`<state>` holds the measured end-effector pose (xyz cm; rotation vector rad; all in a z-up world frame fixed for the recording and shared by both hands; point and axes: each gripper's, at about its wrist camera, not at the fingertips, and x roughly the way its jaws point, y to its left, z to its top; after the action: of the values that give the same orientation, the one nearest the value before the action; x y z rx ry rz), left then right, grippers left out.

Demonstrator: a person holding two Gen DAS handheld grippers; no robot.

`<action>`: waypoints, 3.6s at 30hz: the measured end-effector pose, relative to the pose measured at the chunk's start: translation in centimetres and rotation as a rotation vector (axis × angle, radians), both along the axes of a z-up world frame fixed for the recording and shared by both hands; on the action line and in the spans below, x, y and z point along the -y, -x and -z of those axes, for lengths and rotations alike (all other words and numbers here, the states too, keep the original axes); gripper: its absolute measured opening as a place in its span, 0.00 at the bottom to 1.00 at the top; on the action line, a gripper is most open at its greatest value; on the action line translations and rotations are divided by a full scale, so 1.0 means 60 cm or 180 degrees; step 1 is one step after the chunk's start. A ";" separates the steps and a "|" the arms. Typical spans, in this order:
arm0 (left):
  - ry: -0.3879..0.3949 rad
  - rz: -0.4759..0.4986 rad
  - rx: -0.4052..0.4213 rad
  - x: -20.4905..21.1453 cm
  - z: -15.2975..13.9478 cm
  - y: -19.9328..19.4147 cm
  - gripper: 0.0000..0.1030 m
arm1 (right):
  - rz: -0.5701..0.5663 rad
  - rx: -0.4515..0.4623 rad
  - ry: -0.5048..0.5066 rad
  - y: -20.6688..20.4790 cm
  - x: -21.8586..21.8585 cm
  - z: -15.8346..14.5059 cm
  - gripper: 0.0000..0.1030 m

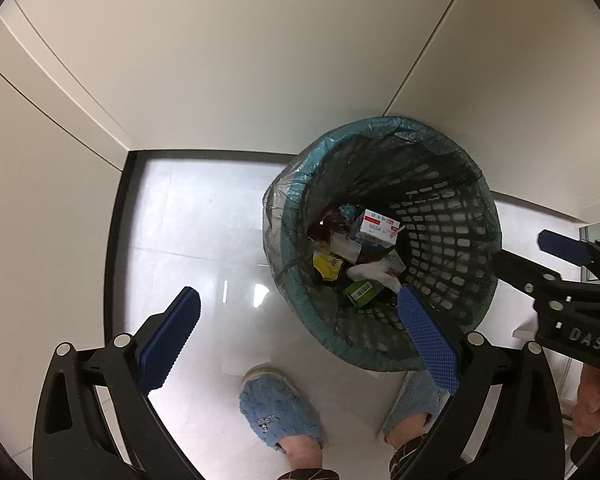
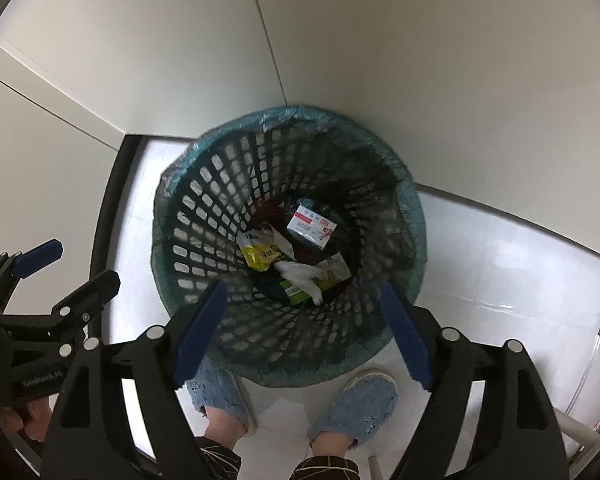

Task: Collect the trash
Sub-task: 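Open the left tool over the basket while the right tool releases the tissue, then raise both open tools from the wastebasket back to the counter, then lower the left tool onto the bubble wrap sheet and close it while the right tool grasps the purple sachet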

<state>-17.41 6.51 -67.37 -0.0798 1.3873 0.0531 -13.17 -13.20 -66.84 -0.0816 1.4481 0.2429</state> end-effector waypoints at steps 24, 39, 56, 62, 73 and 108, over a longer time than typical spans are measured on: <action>0.0006 0.0146 0.0409 -0.001 -0.457 0.015 0.94 | 0.0069 0.0755 0.0021 0.022 -0.012 -0.500 0.93; -0.0220 0.0074 0.1042 -0.046 -0.841 -0.022 0.94 | 0.0534 0.1297 0.0035 0.049 0.029 -0.864 0.93; -0.0114 0.0247 0.1424 -0.015 -1.032 -0.115 0.94 | 0.0828 0.1914 -0.0026 -0.019 0.086 -1.071 0.92; -0.0124 0.0240 0.1478 0.018 -1.054 -0.193 0.94 | 0.0721 0.2030 -0.0028 -0.103 0.106 -1.083 0.92; -0.0187 0.0097 0.1376 0.106 -1.057 -0.405 0.94 | 0.0391 0.1990 -0.0081 -0.352 0.188 -1.083 0.92; -0.0425 -0.0194 0.0663 0.208 -0.844 -0.815 0.94 | -0.0861 0.0927 0.0090 -0.765 0.200 -0.898 0.76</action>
<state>31.46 -5.98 -16.76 -0.0155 1.1699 0.1833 32.71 -25.18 -12.93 -0.3245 1.1484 0.4141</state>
